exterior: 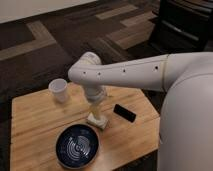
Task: Place the white sponge in the ceramic bowl
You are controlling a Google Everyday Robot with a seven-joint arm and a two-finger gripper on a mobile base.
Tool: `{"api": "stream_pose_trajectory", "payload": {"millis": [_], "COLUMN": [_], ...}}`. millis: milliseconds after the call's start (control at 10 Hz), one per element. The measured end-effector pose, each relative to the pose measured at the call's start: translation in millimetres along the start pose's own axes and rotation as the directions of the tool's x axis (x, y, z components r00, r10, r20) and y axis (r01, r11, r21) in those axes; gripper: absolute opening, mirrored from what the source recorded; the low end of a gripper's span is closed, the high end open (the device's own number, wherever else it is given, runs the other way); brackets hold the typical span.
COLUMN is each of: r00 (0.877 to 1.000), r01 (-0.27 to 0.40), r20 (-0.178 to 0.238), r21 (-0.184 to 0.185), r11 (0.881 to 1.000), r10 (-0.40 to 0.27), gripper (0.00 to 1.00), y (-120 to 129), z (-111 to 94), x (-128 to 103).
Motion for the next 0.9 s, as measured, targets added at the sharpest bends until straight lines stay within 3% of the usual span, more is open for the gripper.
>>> {"api": "stream_pose_trajectory", "payload": {"millis": [100, 300, 500, 900], "r00": [1.0, 0.995, 0.982, 0.97], "r01": [-0.001, -0.028, -0.036, -0.035], "r20": [0.005, 0.097, 0.184, 0.243], "r21": [0.002, 0.011, 0.013, 0.004], "r11": [1.0, 1.0, 0.999, 0.999], "r10": [0.001, 0.026, 0.033, 0.033], "gripper": [0.65, 0.65, 0.65, 0.65], "y": [0, -4, -4, 1], "z": [1, 8, 20, 56], "x": [-2, -30, -53, -69]}}
